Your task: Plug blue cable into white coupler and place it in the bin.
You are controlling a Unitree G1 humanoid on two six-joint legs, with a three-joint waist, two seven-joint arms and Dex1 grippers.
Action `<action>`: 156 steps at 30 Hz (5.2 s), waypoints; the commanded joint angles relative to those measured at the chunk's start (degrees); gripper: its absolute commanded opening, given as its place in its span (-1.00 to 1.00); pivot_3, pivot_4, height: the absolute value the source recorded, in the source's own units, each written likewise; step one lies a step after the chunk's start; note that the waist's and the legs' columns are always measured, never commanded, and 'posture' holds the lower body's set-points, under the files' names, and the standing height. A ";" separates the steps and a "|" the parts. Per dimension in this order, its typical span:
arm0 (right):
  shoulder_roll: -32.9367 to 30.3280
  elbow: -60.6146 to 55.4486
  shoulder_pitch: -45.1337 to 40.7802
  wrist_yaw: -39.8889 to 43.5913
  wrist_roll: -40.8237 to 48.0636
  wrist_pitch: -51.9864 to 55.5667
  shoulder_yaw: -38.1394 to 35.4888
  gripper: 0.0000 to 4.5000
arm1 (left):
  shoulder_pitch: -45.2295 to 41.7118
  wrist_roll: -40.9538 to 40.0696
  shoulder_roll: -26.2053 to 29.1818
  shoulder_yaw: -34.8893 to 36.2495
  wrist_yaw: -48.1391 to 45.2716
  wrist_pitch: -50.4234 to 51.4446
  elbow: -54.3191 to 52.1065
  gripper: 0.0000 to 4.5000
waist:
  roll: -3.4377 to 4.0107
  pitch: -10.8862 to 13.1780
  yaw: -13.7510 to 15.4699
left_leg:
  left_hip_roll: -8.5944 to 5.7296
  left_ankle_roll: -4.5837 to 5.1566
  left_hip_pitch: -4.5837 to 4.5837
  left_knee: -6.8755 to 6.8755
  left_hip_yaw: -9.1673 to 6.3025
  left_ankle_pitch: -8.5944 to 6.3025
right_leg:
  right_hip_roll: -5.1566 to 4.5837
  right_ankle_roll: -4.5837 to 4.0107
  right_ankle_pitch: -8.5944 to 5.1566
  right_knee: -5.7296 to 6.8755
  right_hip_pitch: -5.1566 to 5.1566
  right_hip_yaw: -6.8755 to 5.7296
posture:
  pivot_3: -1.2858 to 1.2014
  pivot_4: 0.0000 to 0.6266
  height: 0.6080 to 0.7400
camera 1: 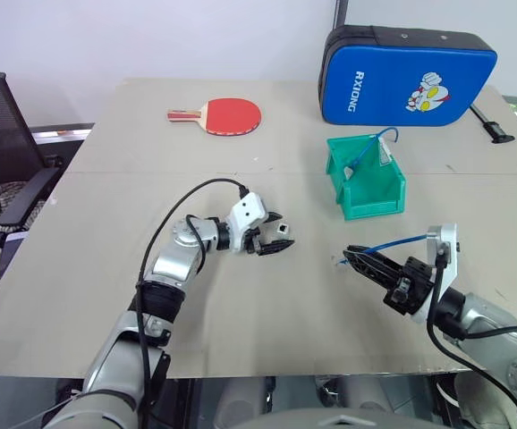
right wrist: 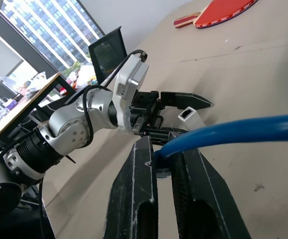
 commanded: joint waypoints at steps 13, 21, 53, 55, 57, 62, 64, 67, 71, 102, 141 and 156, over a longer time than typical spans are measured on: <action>-0.76 -2.41 -1.52 1.26 -3.62 -1.34 -0.01 -1.00 | -1.68 -2.55 -0.13 0.20 -10.99 -2.10 -0.37 -0.68 | 0.00 0.00 0.00 | 0.00 0.00 -0.02 0.02 -0.02 0.00 | 0.00 -0.05 0.03 0.00 0.00 -0.04 | 0.03 -0.52 0.87; -6.34 1.47 -11.74 6.26 -20.29 -1.40 6.98 -1.00 | 1.80 -0.35 -3.33 -4.58 -7.96 4.42 -13.04 -0.68 | 0.01 -0.01 0.00 | -0.01 0.00 -0.05 0.15 -0.03 0.00 | 0.00 -0.03 -0.01 0.02 0.01 -0.05 | 0.03 -0.52 0.87; -2.28 17.96 -27.08 14.49 -40.08 4.17 16.86 -1.00 | -1.33 6.54 -7.38 -9.85 -0.09 5.04 -9.81 -0.68 | 0.02 -0.04 -0.11 | -0.01 0.01 -0.12 0.25 -0.33 0.00 | 0.03 -0.17 0.13 0.08 0.05 -0.37 | 0.03 -0.52 0.87; -2.33 18.05 -27.15 14.76 -40.53 4.14 17.02 -1.00 | -1.29 6.50 -7.32 -9.83 -0.15 4.99 -9.85 -0.68 | 0.02 -0.04 -0.11 | -0.01 0.01 -0.12 0.26 -0.34 0.00 | 0.03 -0.17 0.13 0.08 0.05 -0.38 | 0.03 -0.52 0.87; -2.34 18.36 -27.26 14.90 -41.02 3.97 16.96 -1.00 | -1.27 6.47 -7.29 -9.84 -0.22 4.95 -9.89 -0.68 | 0.02 -0.04 -0.11 | -0.01 0.01 -0.12 0.25 -0.35 0.00 | 0.03 -0.18 0.13 0.08 0.05 -0.39 | 0.03 -0.52 0.87; -2.05 19.07 -27.65 14.77 -41.55 3.45 16.40 -1.00 | -1.20 6.45 -7.25 -9.86 -0.24 4.93 -9.98 -0.68 | 0.02 -0.04 -0.14 | -0.01 0.01 -0.11 0.26 -0.36 0.00 | 0.03 -0.18 0.13 0.09 0.06 -0.39 | 0.03 -0.52 0.87; -2.03 19.20 -27.72 14.87 -41.80 3.38 16.38 -1.00 | -1.25 6.47 -7.28 -9.87 -0.23 4.93 -9.92 -0.68 | 0.02 -0.04 -0.12 | -0.01 0.01 -0.11 0.26 -0.36 0.00 | 0.03 -0.18 0.13 0.09 0.06 -0.39 | 0.03 -0.52 0.87; -1.97 19.70 -27.87 14.99 -42.50 3.12 16.32 -1.00 | -1.26 6.50 -7.25 -9.89 -0.27 4.93 -9.99 -0.68 | 0.02 -0.04 -0.12 | -0.02 0.01 -0.12 0.26 -0.35 0.00 | 0.03 -0.18 0.13 0.08 0.06 -0.39 | 0.03 -0.52 0.87; -2.08 19.83 -27.72 15.28 -43.02 3.18 16.25 -1.00 | -1.14 6.48 -7.15 -9.87 -0.32 5.07 -10.23 -0.68 | 0.02 -0.04 -0.12 | -0.02 0.01 -0.12 0.26 -0.36 0.00 | 0.03 -0.18 0.13 0.08 0.06 -0.39 | 0.03 -0.52 0.87; -5.93 26.04 -32.95 24.50 -56.23 6.35 32.17 -1.00 | -1.15 6.46 -6.86 -9.73 0.11 5.83 -10.64 -0.68 | 0.04 -0.29 -0.74 | 0.02 0.01 0.24 0.26 -0.52 0.00 | 0.06 -0.12 -0.05 0.09 0.40 -0.53 | 0.03 -0.52 0.87; -5.50 59.69 -59.70 29.81 -44.52 2.98 5.97 -0.84 | 23.39 -25.49 -1.85 13.83 13.16 21.55 -52.99 0.99 | 0.24 -0.29 -1.25 | -0.08 0.00 -0.13 0.21 -0.39 0.00 | -0.03 -0.28 0.12 0.02 0.09 -0.38 | 0.03 -0.52 0.87; -12.53 64.38 -57.99 42.30 -52.26 -9.65 6.62 0.98 | 24.20 -27.49 -2.56 14.24 16.38 20.61 -53.84 1.00 | 0.31 -0.22 -0.09 | -0.10 0.00 -0.23 0.08 -0.45 0.00 | -0.10 -0.25 0.13 -0.08 0.04 -0.41 | 0.03 -0.52 0.87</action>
